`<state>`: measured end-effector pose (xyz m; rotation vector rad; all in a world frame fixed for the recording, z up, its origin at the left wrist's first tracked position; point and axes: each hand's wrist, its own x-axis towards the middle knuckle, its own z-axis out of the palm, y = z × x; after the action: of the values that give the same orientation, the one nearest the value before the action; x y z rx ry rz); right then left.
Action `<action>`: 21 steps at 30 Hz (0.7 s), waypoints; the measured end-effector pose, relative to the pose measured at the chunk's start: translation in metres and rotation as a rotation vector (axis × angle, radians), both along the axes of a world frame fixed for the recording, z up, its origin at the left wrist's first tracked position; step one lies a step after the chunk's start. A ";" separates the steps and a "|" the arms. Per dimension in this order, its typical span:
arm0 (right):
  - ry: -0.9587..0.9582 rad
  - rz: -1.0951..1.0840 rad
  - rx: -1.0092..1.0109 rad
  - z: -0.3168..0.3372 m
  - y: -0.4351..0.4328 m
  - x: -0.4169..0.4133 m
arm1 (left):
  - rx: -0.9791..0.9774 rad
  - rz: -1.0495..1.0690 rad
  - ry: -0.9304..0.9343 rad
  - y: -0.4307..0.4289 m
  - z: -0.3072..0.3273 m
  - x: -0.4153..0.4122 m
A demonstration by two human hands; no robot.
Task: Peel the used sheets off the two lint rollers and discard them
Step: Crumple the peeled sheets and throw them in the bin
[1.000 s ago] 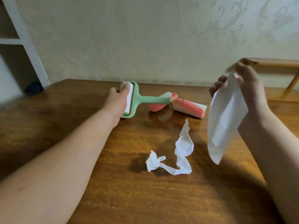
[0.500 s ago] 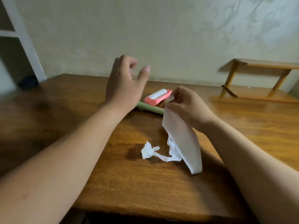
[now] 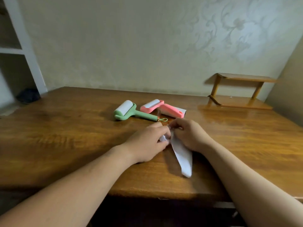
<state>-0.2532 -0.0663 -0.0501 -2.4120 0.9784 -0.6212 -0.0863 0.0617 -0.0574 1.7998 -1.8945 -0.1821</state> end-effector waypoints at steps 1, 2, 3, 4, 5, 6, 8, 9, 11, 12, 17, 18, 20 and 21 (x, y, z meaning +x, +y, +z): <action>0.001 -0.001 0.026 0.002 0.001 -0.001 | 0.001 0.029 -0.003 -0.005 0.001 0.000; -0.007 0.015 0.049 0.004 0.002 -0.002 | 0.015 0.061 0.002 -0.010 0.001 0.000; -0.006 0.047 0.069 0.006 0.002 -0.003 | 0.032 0.104 0.039 -0.013 0.001 0.001; 0.001 0.081 0.105 0.008 0.002 -0.004 | 0.036 0.145 0.108 -0.016 0.002 0.002; 0.026 0.106 0.134 0.010 0.002 -0.004 | 0.029 0.181 0.181 -0.019 0.002 0.003; 0.059 0.123 0.122 0.010 0.003 -0.003 | 0.014 0.214 0.251 -0.021 0.001 0.003; 0.099 0.104 -0.015 0.007 0.005 0.002 | 0.013 0.275 0.385 -0.025 0.003 0.001; 0.087 0.074 -0.082 0.006 0.008 0.006 | 0.024 0.289 0.437 -0.026 0.004 0.000; 0.018 0.049 -0.109 0.004 0.013 0.013 | 0.033 0.269 0.412 -0.026 0.008 -0.002; -0.022 0.047 -0.071 0.003 0.015 0.016 | 0.027 0.242 0.385 -0.024 0.009 -0.004; -0.679 0.073 0.844 0.011 0.037 0.020 | -0.164 0.175 0.650 -0.022 0.000 -0.017; -0.774 0.131 0.998 0.013 0.043 0.020 | -0.243 0.210 0.715 -0.025 0.000 -0.019; -0.843 0.241 1.118 0.014 0.059 0.024 | -0.388 0.360 0.834 -0.032 0.003 -0.016; -0.838 0.252 1.111 0.014 0.067 0.027 | -0.444 0.431 0.873 -0.036 0.004 -0.011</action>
<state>-0.2261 0.0003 -0.0357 -1.0852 0.4207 -0.6495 -0.0969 0.0255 -0.0531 1.4263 -0.8391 -0.3003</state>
